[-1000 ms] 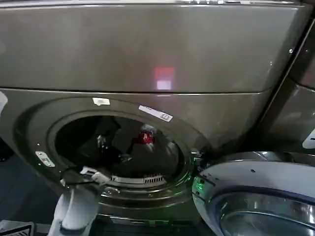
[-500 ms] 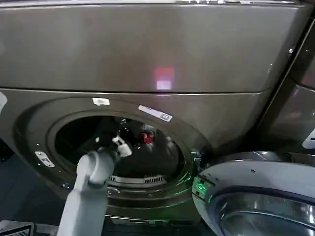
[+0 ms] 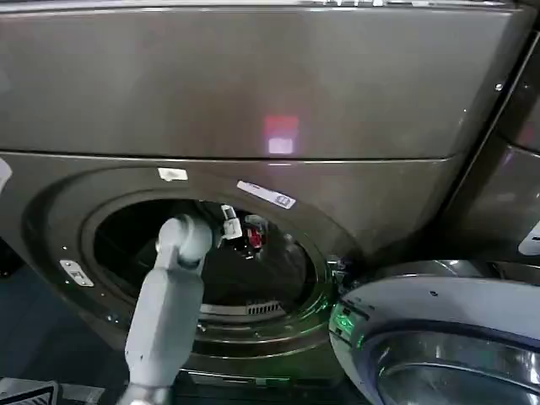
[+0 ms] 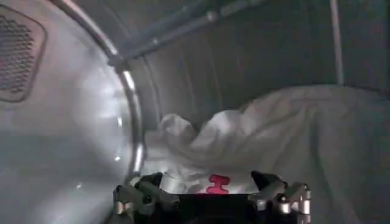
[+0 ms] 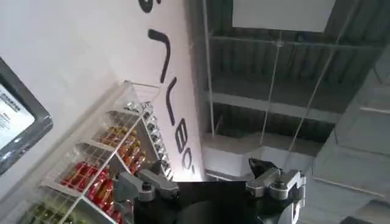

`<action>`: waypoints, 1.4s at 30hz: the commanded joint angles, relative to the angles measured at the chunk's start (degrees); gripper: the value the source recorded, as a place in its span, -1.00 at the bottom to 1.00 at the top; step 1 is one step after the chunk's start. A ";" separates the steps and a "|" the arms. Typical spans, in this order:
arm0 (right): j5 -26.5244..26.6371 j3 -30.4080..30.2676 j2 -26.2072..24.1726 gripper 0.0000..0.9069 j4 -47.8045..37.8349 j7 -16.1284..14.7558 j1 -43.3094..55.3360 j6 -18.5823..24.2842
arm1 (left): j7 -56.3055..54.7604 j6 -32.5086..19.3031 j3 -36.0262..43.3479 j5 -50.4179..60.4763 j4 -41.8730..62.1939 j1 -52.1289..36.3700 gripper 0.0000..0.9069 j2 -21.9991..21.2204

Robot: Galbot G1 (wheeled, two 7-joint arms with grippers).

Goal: Grasp the clothes from the dryer.

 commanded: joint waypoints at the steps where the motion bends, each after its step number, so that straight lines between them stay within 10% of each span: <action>1: -0.07 -1.49 0.52 1.00 -0.05 -0.07 0.02 0.18 | 0.97 0.65 5.90 -2.18 7.57 -5.64 1.00 0.53; 42: -0.25 -3.31 0.78 1.00 0.54 -0.40 0.40 0.37 | 0.94 -4.48 3.74 0.90 31.90 -13.97 1.00 -2.89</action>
